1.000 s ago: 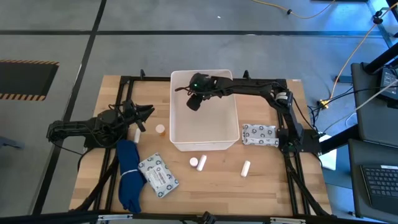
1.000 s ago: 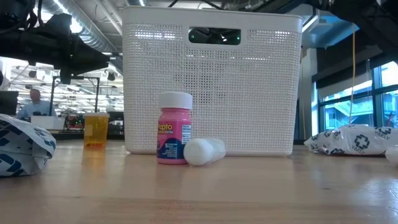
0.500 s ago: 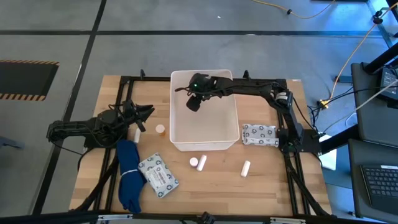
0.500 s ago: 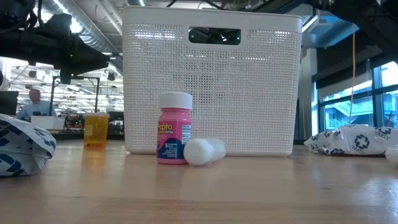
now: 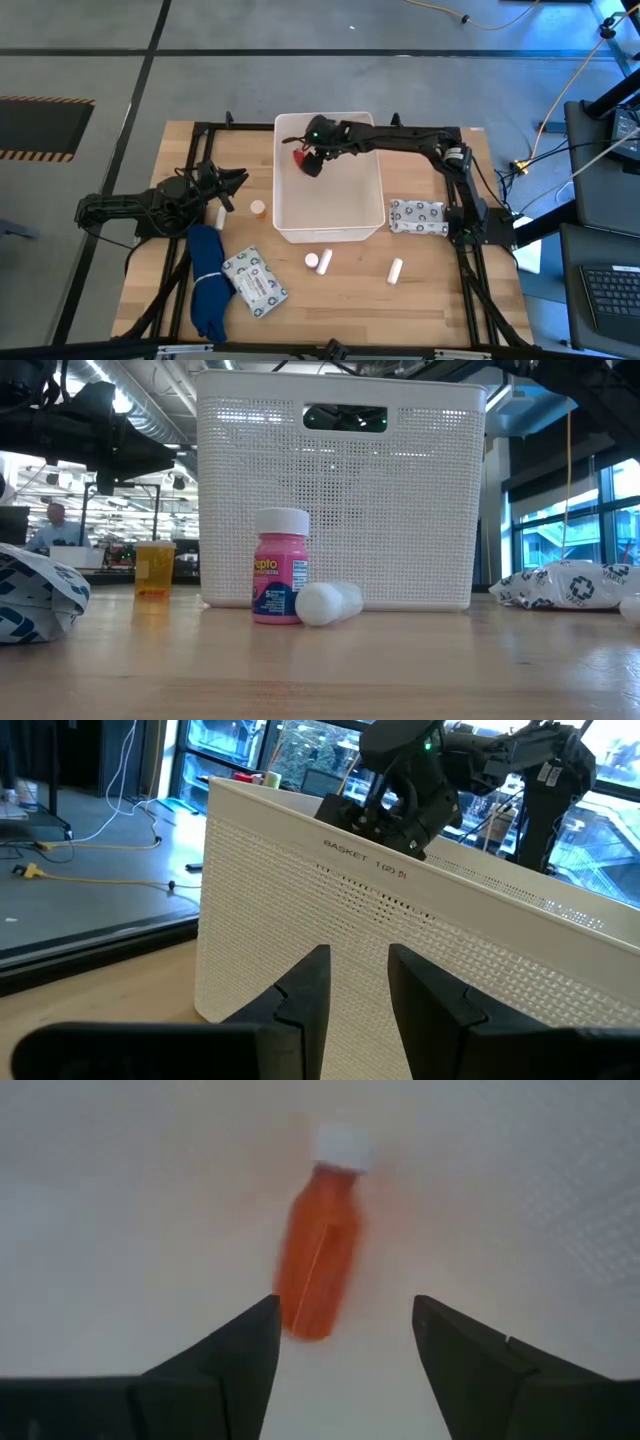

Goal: Pick & place medical supplies in basket/bin
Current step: Put the transparent orange pill bottle into the white bin

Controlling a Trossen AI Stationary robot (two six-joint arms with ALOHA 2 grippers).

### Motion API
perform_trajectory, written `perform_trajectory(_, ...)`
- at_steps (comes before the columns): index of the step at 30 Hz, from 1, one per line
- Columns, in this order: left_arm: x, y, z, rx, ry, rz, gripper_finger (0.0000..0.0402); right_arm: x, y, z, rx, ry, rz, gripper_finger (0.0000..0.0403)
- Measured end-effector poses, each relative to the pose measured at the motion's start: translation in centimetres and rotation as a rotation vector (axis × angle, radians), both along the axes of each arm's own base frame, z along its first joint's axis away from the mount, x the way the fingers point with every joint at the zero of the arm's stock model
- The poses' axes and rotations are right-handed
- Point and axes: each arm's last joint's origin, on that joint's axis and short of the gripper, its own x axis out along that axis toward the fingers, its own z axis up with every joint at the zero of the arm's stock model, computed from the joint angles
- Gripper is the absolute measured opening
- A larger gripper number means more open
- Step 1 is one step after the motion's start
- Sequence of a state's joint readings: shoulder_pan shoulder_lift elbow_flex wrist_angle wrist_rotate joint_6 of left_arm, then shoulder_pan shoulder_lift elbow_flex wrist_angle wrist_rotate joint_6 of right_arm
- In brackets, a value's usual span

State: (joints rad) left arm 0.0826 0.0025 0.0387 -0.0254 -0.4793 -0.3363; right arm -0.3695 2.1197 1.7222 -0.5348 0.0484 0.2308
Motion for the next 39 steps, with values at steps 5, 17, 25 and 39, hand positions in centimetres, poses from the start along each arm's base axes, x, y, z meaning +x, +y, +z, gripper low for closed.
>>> perform_trajectory(5,0.0,0.0,0.0,0.001,0.001,0.000,0.0098,-0.1,-0.1,0.2,-0.005,-0.002,0.003,0.0229)
perform_trajectory(17,0.0,0.0,0.0,0.000,0.000,-0.001,0.0098,-0.8,3.0,8.3,-0.052,0.210,0.283,0.0229)
perform_trajectory(25,0.0,0.0,0.0,0.000,0.000,-0.001,0.0098,-3.2,7.4,16.9,-0.115,0.128,0.386,0.0229)
perform_trajectory(39,0.0,0.0,0.3,-0.015,-0.046,-0.004,0.0129,-20.4,11.8,20.2,-0.121,-0.049,0.097,0.0229)
